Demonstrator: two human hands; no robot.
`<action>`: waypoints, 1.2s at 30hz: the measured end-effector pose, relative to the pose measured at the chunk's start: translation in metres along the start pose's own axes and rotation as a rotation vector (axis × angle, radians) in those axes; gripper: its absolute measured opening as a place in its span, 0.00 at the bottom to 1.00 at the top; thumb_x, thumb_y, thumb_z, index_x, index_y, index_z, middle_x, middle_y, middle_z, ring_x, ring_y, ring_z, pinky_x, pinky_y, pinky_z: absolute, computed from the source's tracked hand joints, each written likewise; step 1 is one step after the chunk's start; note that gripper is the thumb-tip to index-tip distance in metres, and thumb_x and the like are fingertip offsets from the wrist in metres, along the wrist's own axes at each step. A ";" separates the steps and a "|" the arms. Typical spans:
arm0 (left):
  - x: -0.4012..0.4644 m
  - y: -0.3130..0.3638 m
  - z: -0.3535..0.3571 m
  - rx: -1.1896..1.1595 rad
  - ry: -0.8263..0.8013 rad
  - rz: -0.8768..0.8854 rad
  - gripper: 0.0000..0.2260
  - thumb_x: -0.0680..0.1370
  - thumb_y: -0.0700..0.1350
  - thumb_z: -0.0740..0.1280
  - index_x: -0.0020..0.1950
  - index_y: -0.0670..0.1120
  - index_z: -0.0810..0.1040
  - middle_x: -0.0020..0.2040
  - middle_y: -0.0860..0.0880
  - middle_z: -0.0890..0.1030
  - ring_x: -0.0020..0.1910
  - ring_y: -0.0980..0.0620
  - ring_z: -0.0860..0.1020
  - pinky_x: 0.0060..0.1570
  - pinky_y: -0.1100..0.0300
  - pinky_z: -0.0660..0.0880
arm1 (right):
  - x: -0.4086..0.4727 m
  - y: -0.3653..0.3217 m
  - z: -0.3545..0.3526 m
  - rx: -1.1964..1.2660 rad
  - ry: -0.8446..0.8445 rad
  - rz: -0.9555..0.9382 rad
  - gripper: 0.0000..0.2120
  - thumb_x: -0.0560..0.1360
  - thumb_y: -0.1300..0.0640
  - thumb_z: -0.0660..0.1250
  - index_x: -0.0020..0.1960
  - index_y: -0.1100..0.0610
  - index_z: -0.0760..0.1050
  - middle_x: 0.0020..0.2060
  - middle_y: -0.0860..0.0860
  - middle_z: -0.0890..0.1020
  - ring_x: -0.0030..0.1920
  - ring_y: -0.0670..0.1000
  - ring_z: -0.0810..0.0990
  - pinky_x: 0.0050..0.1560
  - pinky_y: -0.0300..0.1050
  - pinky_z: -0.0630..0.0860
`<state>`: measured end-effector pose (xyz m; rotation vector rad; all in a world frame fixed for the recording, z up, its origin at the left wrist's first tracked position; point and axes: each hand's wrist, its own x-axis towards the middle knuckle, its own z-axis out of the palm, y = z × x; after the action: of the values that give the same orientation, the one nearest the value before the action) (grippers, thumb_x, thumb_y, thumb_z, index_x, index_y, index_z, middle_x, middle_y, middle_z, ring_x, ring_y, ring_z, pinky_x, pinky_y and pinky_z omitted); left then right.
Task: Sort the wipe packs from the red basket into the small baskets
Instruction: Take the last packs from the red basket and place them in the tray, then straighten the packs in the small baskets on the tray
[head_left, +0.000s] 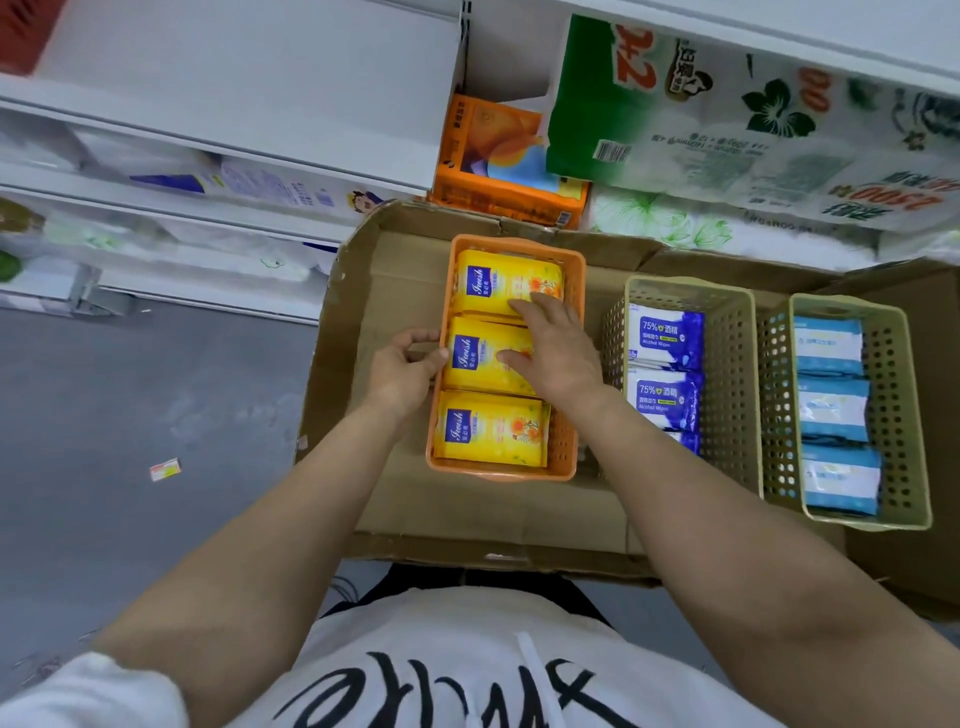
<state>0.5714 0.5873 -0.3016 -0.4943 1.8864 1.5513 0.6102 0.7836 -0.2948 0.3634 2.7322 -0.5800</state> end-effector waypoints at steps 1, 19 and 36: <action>-0.001 0.000 0.002 0.000 0.019 0.000 0.05 0.78 0.46 0.70 0.52 0.54 0.77 0.52 0.49 0.82 0.48 0.52 0.82 0.37 0.59 0.77 | 0.000 0.000 0.000 -0.003 -0.001 -0.002 0.33 0.77 0.44 0.68 0.77 0.47 0.59 0.78 0.50 0.59 0.77 0.55 0.55 0.72 0.58 0.64; -0.085 0.096 -0.071 0.792 0.394 0.448 0.24 0.76 0.52 0.70 0.70 0.45 0.72 0.66 0.41 0.76 0.66 0.40 0.71 0.64 0.50 0.70 | 0.010 -0.074 -0.139 -0.176 0.080 -0.264 0.26 0.76 0.47 0.68 0.71 0.56 0.70 0.66 0.59 0.74 0.66 0.61 0.73 0.62 0.52 0.73; -0.136 0.106 -0.425 0.897 0.552 0.828 0.22 0.78 0.51 0.69 0.71 0.48 0.72 0.65 0.46 0.76 0.64 0.44 0.74 0.59 0.47 0.73 | -0.055 -0.376 -0.079 0.060 0.465 -0.492 0.22 0.78 0.51 0.67 0.71 0.51 0.71 0.70 0.50 0.72 0.72 0.50 0.66 0.68 0.45 0.66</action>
<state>0.5008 0.1866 -0.0895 0.3640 3.1882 0.7921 0.5239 0.4750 -0.0758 -0.2041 3.2816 -0.7818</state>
